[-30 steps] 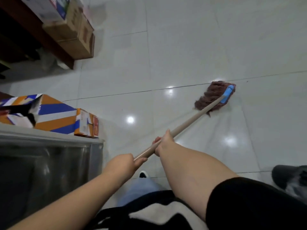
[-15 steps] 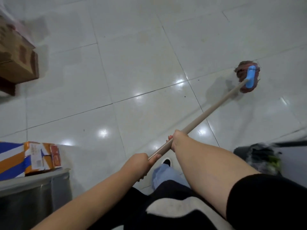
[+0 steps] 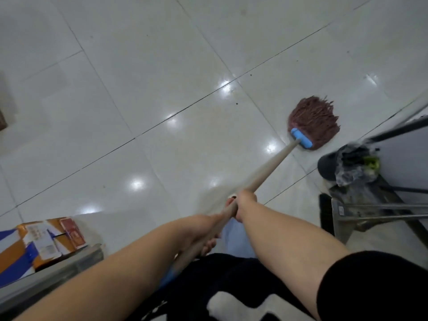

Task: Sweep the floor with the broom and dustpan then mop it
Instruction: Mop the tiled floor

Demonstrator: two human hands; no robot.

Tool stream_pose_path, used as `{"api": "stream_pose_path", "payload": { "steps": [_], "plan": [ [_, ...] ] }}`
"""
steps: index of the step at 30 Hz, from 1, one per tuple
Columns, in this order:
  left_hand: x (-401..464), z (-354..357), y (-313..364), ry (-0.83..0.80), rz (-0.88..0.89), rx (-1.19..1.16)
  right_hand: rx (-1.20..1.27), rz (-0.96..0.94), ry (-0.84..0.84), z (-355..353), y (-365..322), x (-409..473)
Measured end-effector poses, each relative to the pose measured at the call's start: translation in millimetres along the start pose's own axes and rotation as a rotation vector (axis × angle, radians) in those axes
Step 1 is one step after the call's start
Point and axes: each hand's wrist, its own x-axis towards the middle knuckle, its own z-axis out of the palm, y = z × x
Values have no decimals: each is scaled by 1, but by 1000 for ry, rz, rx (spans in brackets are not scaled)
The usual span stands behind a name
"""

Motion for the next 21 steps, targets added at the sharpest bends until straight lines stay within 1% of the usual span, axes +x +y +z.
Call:
{"api": "stream_pose_path", "payload": {
  "steps": [2,4,8,10,12,14,17,21],
  "plan": [
    [-3,-21,-47,-17,-31,-73,-23,21,-31,12,38,-19],
    [-9,-40,-87,-3,-36,-118,-79,-9,-40,29,69,-38],
    [-34,-72,-160,61,-59,-105,-141,-29,-93,65,143,-81],
    [-50,-91,-201,72,-99,-140,-68,12,-140,83,186,-103],
    [-69,-108,-239,73,-141,-187,58,111,-201,99,225,-118],
    [-87,-122,-268,99,-209,-116,102,213,-248,111,255,-127],
    [-101,-131,-290,148,-239,28,100,261,-259,122,269,-130],
    [-96,-109,-281,133,-204,121,73,260,-187,107,259,-124]
  ]
}}
